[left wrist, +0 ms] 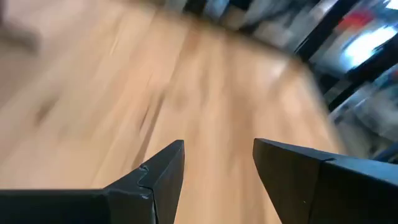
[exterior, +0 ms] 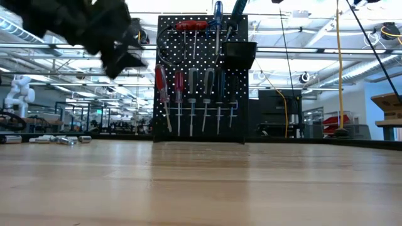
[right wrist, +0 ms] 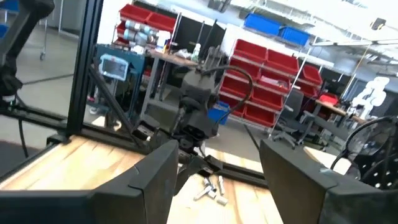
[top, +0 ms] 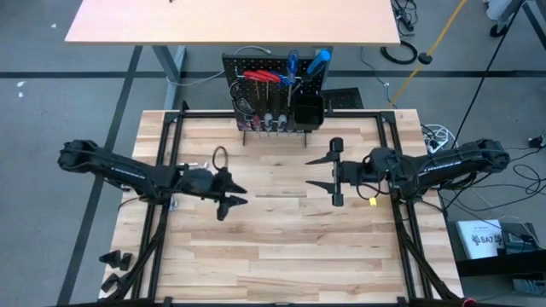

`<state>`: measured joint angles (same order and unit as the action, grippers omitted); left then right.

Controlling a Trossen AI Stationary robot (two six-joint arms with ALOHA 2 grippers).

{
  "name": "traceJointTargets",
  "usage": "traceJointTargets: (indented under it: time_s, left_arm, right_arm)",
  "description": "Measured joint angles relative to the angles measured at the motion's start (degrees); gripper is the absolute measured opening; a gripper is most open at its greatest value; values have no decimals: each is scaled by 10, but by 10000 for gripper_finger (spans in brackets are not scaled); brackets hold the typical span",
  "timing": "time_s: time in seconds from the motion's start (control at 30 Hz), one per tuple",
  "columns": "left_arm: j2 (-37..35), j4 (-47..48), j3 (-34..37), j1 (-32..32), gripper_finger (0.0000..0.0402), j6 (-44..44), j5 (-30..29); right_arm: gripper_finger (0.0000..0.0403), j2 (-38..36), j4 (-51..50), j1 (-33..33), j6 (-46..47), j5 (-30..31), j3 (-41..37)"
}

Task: Hang tools onto peg board
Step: Put the socket wrench into the black bin on the peg board

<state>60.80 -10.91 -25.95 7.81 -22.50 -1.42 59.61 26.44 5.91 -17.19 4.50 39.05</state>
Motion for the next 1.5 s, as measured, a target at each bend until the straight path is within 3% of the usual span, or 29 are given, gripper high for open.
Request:
traceJointTargets:
  time_s: [0.27,0.4,0.53,0.63,1.03,1.23,1.5]
  left_arm:
    - [-1,424,-88,32,198,-124,-159]
    - [0,498,-62,21,198,-164,-239]
    - [-1,526,-54,-38,198,-257,-287]
    - [0,535,-54,-87,198,-291,-286]
    - [0,504,-54,-274,198,-183,-186]
    - [14,488,-54,-308,198,-156,-147]
    - [101,419,-27,-329,198,-126,-103]
  right_arm:
    - [217,48,64,-6,11,1,0]
    - [217,75,69,-11,33,1,0]
    - [217,99,73,-17,36,1,0]
    - [217,110,81,-22,37,1,0]
    - [217,112,96,-45,46,1,0]
    - [217,112,96,-45,45,0,0]
    - [217,112,95,-45,45,-1,0]
